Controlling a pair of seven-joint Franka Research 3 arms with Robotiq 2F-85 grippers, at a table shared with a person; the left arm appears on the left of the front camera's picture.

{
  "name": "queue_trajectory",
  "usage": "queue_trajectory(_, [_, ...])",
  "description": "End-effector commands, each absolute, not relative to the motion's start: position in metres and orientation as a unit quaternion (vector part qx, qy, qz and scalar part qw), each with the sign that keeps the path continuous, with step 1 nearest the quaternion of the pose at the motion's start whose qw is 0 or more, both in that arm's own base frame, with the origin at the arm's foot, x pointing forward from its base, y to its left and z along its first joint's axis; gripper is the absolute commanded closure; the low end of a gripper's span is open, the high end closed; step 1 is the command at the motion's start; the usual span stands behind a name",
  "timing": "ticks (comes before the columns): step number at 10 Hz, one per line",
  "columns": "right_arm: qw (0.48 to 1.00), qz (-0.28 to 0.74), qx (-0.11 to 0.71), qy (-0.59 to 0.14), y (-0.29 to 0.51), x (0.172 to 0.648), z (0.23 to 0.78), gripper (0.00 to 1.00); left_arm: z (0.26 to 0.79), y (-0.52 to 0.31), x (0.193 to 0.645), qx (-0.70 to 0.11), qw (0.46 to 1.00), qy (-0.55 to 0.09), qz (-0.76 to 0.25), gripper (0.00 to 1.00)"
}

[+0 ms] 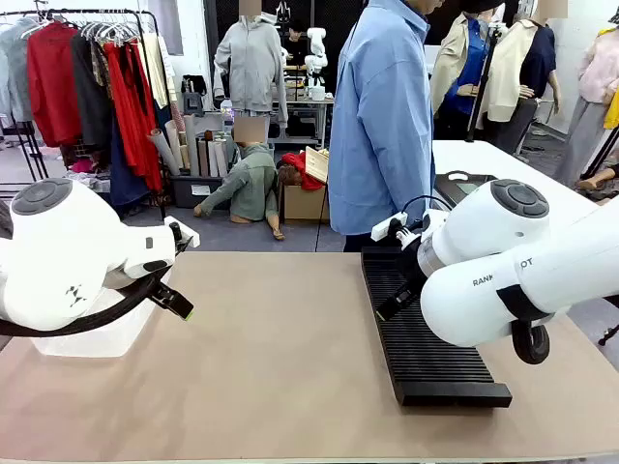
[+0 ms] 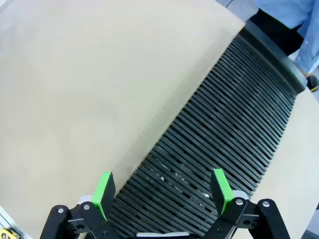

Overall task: Sort PCBs into racks and boxes based on the side picked up.
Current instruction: Pick up the Blank PCB handed by the Human.

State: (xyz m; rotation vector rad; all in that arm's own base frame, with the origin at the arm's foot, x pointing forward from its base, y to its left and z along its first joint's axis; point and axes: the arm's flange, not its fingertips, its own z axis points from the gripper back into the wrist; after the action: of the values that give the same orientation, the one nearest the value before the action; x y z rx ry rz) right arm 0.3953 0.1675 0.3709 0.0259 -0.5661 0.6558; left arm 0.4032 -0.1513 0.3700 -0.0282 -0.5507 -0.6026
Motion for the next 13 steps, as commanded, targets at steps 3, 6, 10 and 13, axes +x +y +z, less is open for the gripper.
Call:
queue_trajectory(3, [0.908,0.318,0.013,-0.274,0.167,0.395,0.371,0.0,0.37,-0.151,0.403,-0.014,0.918,-0.268,-0.293,0.0])
queue_trajectory(6, [0.908,0.318,0.013,-0.274,0.167,0.395,0.371,0.0,0.37,-0.151,0.403,-0.014,0.918,-0.268,-0.293,0.0])
queue_trajectory(10, [0.908,0.318,0.013,-0.274,0.167,0.395,0.371,0.0,0.37,-0.151,0.403,-0.014,0.918,-0.268,-0.293,0.0])
queue_trajectory(13, [0.906,0.317,0.009,-0.279,0.161,0.395,0.384,0.0,0.38,-0.154,0.407,-0.025,0.917,-0.271,-0.291,0.0])
